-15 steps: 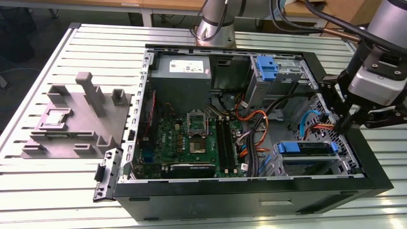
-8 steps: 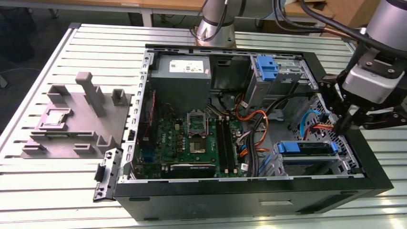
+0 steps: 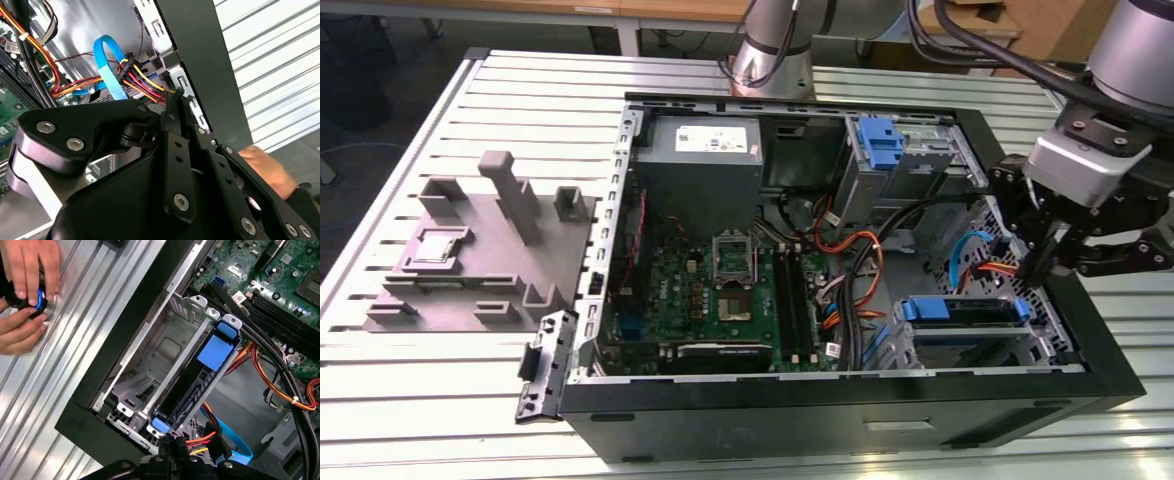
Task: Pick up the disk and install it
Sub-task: 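Insert the first disk wire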
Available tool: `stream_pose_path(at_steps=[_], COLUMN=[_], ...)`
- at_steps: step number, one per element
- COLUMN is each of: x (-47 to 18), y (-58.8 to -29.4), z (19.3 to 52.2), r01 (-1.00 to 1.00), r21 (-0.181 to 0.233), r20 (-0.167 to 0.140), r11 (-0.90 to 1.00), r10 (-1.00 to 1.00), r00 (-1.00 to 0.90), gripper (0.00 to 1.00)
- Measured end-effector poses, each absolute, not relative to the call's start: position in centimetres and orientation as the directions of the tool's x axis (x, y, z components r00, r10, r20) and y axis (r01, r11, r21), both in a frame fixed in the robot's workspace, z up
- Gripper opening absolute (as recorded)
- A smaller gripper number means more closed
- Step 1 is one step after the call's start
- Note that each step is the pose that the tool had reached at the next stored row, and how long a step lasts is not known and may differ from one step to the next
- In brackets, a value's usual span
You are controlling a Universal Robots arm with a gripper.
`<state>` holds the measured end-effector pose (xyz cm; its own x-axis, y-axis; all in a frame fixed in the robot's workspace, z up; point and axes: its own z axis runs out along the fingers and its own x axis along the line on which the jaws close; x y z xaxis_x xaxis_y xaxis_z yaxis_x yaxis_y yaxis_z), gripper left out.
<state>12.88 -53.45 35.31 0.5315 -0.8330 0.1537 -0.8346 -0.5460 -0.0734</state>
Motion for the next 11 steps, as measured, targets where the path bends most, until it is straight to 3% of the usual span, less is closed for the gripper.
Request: stream_pose_path(at_steps=[4, 11], x=[12.88, 12.86], y=[-53.45, -53.46], z=[35.29, 35.28], r01=[-0.839, -0.879], r21=[-0.056, -0.052], r20=[0.134, 0.131], r11=[-0.54, -0.473], r10=[-0.837, -0.876], r00=[0.53, 0.464], gripper=[0.16, 0.16])
